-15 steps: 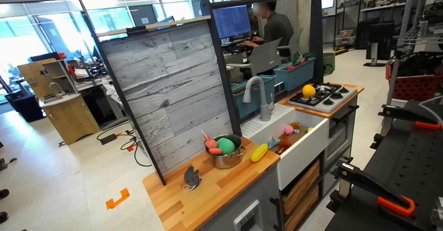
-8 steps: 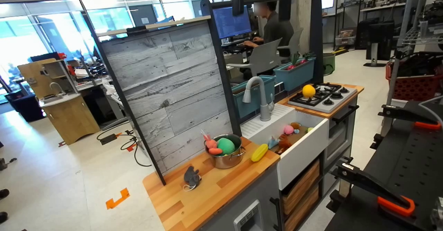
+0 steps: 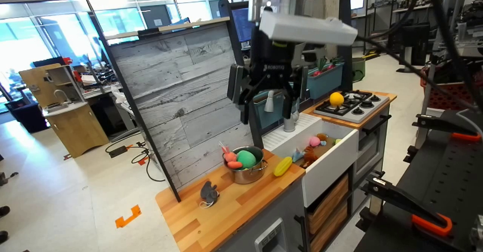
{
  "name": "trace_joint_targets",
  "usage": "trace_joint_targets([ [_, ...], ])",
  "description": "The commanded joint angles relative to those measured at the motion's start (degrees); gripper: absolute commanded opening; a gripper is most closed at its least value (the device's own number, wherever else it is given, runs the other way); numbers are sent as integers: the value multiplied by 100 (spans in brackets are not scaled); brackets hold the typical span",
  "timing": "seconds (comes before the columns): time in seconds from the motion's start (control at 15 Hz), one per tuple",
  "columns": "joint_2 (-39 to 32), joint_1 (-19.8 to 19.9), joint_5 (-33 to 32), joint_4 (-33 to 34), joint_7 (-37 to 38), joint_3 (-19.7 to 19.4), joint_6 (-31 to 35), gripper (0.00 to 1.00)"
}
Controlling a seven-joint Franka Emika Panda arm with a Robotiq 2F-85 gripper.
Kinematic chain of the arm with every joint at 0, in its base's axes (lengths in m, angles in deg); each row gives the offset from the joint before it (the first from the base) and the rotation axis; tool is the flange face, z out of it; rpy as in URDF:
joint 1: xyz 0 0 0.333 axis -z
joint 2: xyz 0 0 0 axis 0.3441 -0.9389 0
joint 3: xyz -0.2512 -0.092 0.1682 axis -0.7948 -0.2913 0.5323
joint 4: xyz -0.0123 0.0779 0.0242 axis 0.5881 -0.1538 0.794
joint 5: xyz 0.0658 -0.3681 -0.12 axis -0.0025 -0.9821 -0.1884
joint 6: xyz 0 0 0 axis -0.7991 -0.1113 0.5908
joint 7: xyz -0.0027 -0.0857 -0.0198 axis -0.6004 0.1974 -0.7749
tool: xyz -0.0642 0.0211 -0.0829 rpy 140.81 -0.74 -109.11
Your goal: Pick the pink object in the pot and put it on the counter
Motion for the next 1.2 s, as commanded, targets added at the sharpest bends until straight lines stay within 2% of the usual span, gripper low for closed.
trace_joint_targets([
  [0.0, -813, -399, -144, 335, 670, -211, 1232, 100],
  [0.07, -1001, -566, -221, 411, 850, -358, 1540, 100],
  [0.2, -1431, -1130, -374, 654, 1263, -942, 1952, 100],
  [0.33, -1879, -1651, -345, 1031, 1591, -1534, 1938, 100],
  [0.4, -2068, -1741, -294, 1249, 1685, -1658, 1723, 100],
  [0.87, -3283, -1421, -307, 3084, 2337, -1696, 300, 100],
  [1.0, -3584, -1180, -316, 3695, 2459, -1568, -290, 100],
  [1.13, -3871, -804, -282, 4314, 2340, -1268, -1061, 100],
])
